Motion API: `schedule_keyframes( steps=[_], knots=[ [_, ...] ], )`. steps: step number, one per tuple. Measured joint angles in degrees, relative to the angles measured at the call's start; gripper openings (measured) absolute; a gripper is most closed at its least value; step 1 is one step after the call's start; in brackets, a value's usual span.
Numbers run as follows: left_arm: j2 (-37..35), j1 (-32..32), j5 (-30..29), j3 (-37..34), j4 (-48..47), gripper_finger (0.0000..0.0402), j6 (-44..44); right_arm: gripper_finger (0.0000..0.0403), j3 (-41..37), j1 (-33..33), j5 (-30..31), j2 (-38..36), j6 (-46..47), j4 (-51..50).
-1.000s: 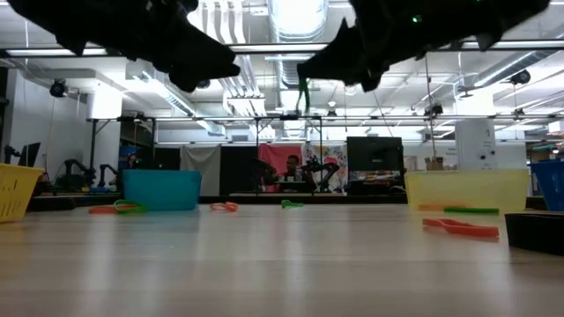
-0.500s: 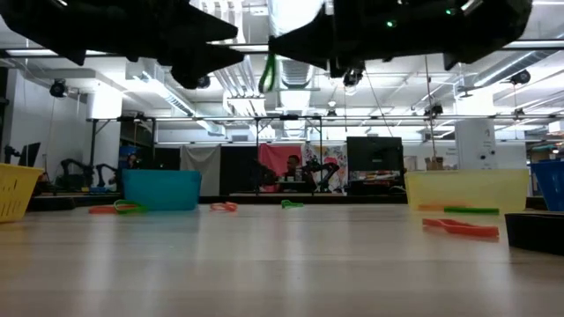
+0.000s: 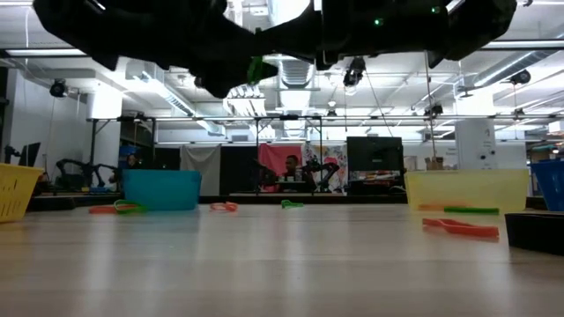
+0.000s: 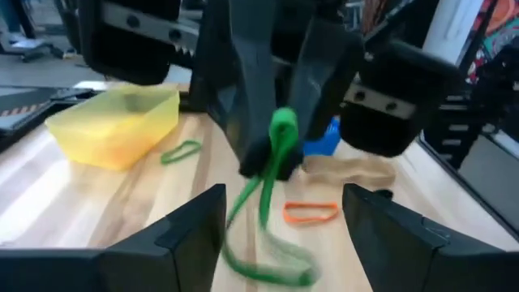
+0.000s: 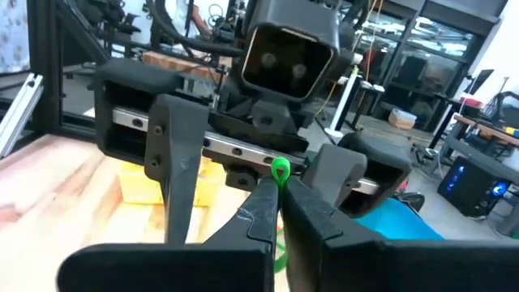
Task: Sort rubber bands into baskets
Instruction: Put the green rubber band into the light blue bin
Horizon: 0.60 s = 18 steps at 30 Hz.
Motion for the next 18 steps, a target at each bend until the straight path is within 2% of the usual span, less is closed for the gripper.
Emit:
schedule_keyframes(
  steps=[3,5,11,18],
  knots=[
    [0.9,0.0,0.0,0.9,0.3,0.0206,0.3,0.0009,0.0,0.0,0.0,0.0,0.0,-0.3],
    [0.7,0.1,0.0,1.2,-1.0,0.0173,0.4,0.0009,0.0,0.0,0.0,0.0,0.0,-0.5],
    [-0.5,0.0,0.0,1.2,-3.1,0.0019,0.0,0.0009,0.0,0.0,0.5,0.0,0.0,0.0],
    [-0.6,0.2,-0.3,1.2,-3.4,0.0001,-0.6,0.0027,0.0,-0.3,0.5,-0.5,5.4,-0.1]
  ],
)
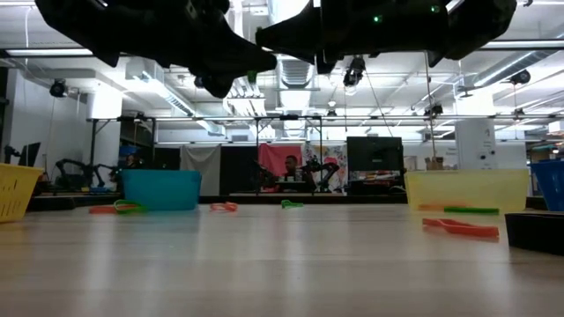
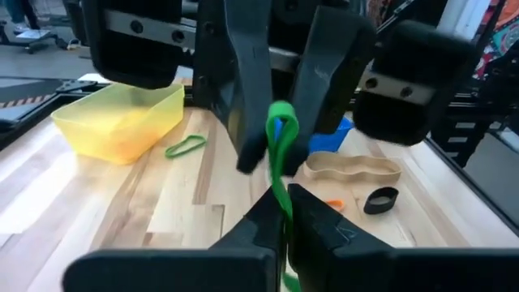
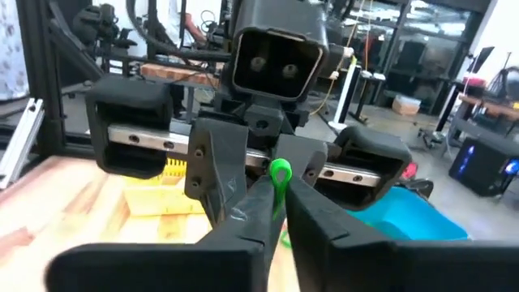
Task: Sort rubber bands into baskets
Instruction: Put the green rubber band into the light blue bin
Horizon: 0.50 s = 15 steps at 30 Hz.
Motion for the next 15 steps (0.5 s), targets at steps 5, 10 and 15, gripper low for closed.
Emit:
schedule_keyframes(
  steps=[5,10,15],
  knots=[
    [-2.0,1.0,-1.9,0.0,-5.0,0.0000,-0.5,0.0089,0.0,-0.2,0.0,-3.5,4.9,-4.8],
    [-9.0,4.5,-9.7,1.1,-23.3,0.0000,-1.1,0.0162,0.0,-1.5,0.4,-9.5,11.4,-16.8],
    [-14.5,14.4,-21.1,7.2,-54.9,0.0000,-2.3,0.0203,0.0,-2.5,4.3,-14.0,15.2,-27.6]
  ],
)
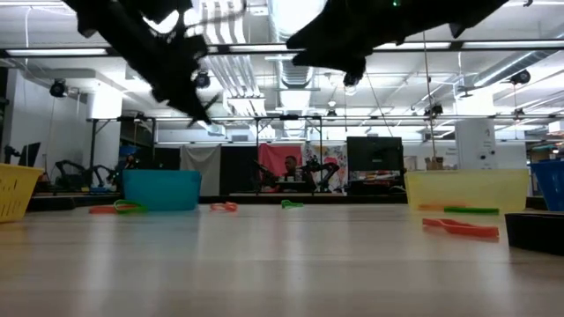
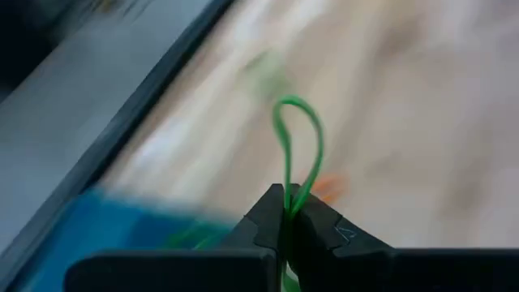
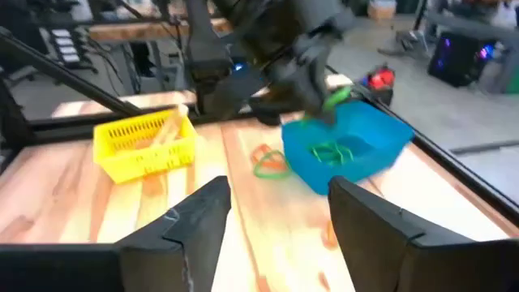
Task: Sort rubber bands into baskets
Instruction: Put the green rubber band into the light blue bin
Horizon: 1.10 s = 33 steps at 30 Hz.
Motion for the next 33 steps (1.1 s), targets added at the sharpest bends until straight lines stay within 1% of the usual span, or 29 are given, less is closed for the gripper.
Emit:
schedule_keyframes(
  steps=[2,4,5,7,9,11,12,16,25,29,33],
  knots=[
    [-0.7,6.4,-0.3,2.4,-8.8,0.0000,-0.1,0.0211,0.0,0.0,0.3,-0.4,0.7,-1.2],
    [-0.8,13.6,1.1,4.5,-13.9,0.0000,0.2,0.0215,-0.2,0.0,0.3,-0.4,1.1,-1.6],
    [-0.5,17.1,2.8,5.1,-15.4,0.0000,0.5,0.0216,-0.2,0.0,0.3,-0.4,1.1,-1.8],
    [0.4,24.2,7.5,5.7,-17.2,0.0000,1.1,0.0217,-0.2,0.0,0.3,0.2,1.2,-1.4],
    [1.5,30.0,14.3,6.0,-16.4,0.0000,1.4,0.0217,-0.3,0.0,0.2,0.6,1.3,-1.9],
    [2.9,34.2,20.3,6.0,-15.8,0.0000,3.1,0.0217,-0.3,0.0,0.2,1.4,1.9,-1.5],
    [3.8,35.7,21.8,6.0,-15.9,0.0000,3.9,0.0217,-0.3,0.0,0.2,1.4,2.1,-2.0],
    [6.2,37.9,22.3,6.0,-15.6,0.0000,5.6,0.0217,-0.4,0.0,0.2,1.9,2.7,-1.8],
    [9.6,37.8,22.4,5.9,-15.8,0.0002,6.2,0.0217,-0.4,0.0,0.2,2.1,2.6,-1.8],
    [9.6,37.8,22.4,5.9,-15.8,0.0026,6.2,0.0217,-0.3,0.0,0.2,2.1,2.6,-1.8],
    [9.4,37.8,22.4,5.9,-16.2,0.0068,6.2,0.0217,-0.3,0.0,0.2,2.1,2.6,-2.0]
  ],
)
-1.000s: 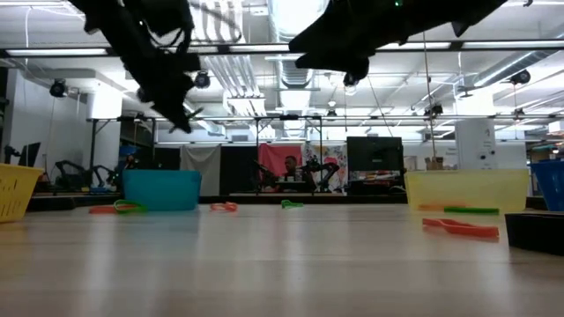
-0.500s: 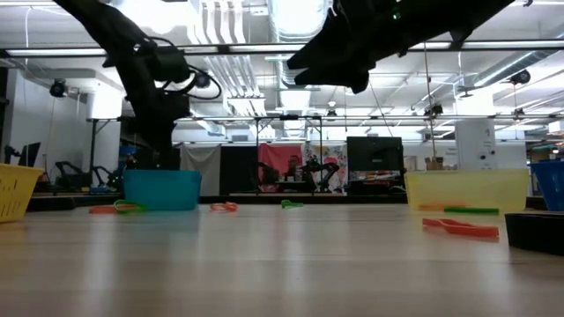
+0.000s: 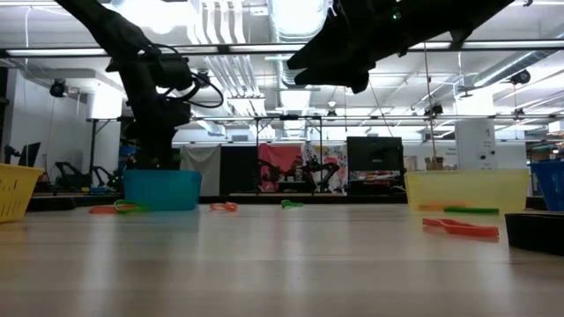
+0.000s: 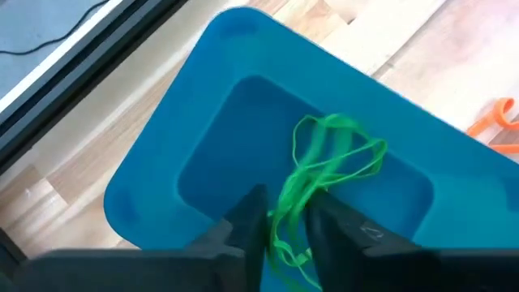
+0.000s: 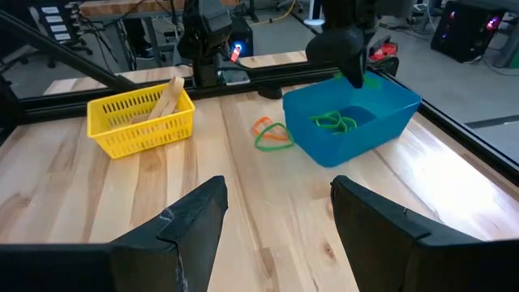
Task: Sort rubber bands into baskets
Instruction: Put the green rubber band into the light blue bin, then put the black rubber band into the bottom blue bin
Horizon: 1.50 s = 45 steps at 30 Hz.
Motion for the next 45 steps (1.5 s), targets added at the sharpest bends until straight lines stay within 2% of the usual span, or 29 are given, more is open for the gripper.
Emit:
schedule_keyframes(
  steps=[5,9,14,17,20,27,32,36,45],
  knots=[
    [-0.1,-0.4,0.0,0.0,-0.2,0.0118,0.0,0.0217,0.0,0.0,0.0,0.0,0.0,-0.1],
    [-0.4,-1.3,0.0,0.0,-0.1,0.0143,-0.1,0.0217,0.0,0.0,0.0,0.0,0.0,-0.8],
    [-2.9,-5.5,0.0,0.0,1.3,0.0150,-3.9,0.0217,0.9,0.0,-0.1,-1.0,3.3,-11.1],
    [-5.3,-12.0,-0.9,-0.4,5.0,0.0151,-6.0,0.0217,2.7,0.4,-0.9,-1.5,7.5,-20.8],
    [-7.6,-20.7,-4.4,-1.0,10.6,0.0151,-7.5,0.0217,4.8,1.1,-3.9,-1.4,11.8,-30.3],
    [-9.4,-41.1,-21.4,-1.1,18.4,0.0151,-7.5,0.0216,12.9,5.4,-6.1,0.8,16.9,-51.6],
    [-9.4,-48.8,-27.5,-1.1,19.3,0.0151,-7.4,0.0216,18.4,10.1,-6.4,3.3,19.1,-61.9],
    [-9.4,-50.9,-28.0,-1.1,19.3,0.0151,-7.7,0.0216,22.1,13.4,-9.2,5.7,26.6,-67.8],
    [-9.1,-51.0,-28.2,-1.1,21.4,0.0151,-7.3,0.0216,23.8,18.5,-20.0,11.2,55.5,-70.2]
  ],
)
